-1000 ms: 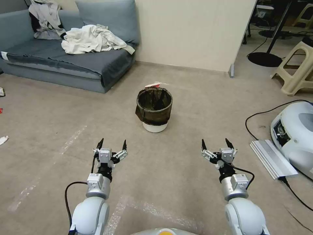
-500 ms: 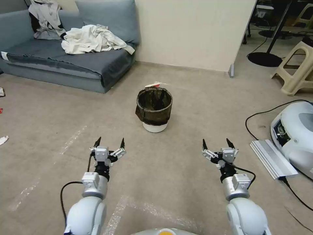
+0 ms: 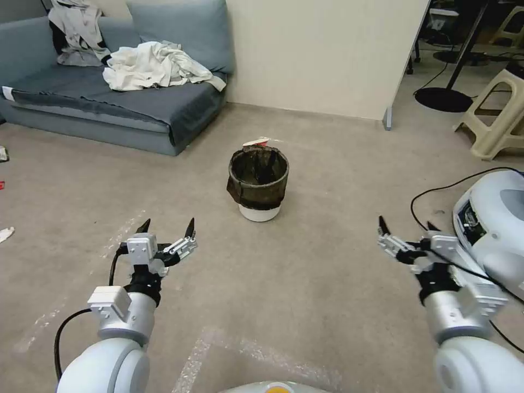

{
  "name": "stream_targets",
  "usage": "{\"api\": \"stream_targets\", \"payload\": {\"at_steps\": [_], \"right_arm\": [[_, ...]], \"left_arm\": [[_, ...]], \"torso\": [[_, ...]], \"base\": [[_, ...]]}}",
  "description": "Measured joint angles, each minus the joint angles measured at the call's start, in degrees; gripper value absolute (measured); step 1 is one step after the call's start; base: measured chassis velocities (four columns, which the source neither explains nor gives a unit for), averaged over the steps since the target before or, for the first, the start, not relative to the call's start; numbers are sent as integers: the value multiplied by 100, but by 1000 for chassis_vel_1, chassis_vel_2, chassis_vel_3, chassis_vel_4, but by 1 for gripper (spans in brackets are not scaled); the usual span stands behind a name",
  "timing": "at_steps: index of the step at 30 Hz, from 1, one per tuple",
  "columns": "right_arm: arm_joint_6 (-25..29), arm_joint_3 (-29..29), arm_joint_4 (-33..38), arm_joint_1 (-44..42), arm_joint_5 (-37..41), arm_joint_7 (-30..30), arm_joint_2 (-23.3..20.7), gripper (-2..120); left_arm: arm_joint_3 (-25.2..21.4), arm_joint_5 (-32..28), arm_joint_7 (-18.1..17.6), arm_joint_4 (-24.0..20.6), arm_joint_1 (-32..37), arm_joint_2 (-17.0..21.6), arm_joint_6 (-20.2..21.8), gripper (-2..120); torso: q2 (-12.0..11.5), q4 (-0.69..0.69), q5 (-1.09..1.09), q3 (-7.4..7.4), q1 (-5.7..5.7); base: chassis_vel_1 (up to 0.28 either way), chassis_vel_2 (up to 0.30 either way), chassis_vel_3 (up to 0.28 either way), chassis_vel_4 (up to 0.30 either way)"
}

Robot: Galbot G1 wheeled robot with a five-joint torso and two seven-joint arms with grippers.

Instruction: Pick up the trash can from the floor.

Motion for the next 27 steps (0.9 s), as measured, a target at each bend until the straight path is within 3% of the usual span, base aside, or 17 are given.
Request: {"api": "stream_targets", "payload": {"at_steps": [8,12,27], "right_arm": [[282,-12,-69,-12,155,-25,-77,100],[927,-95,-355,-13,374,-124,-216,100],[1307,-99,-592,36,325,-353,-256,100]], "left_arm": [[-18,50,-32,84,-14,-8,-49,100],[-20,30,-98,135,-25,-1,-79,100],[-14,31,-163,200,-52,24,-145,100]], "torso": [[0,0,-1,0,0],[0,1,-1,1,0],[0,0,0,1,0]], "base": [[0,0,0,0],[0,0,0,0],[0,0,0,0]]}}
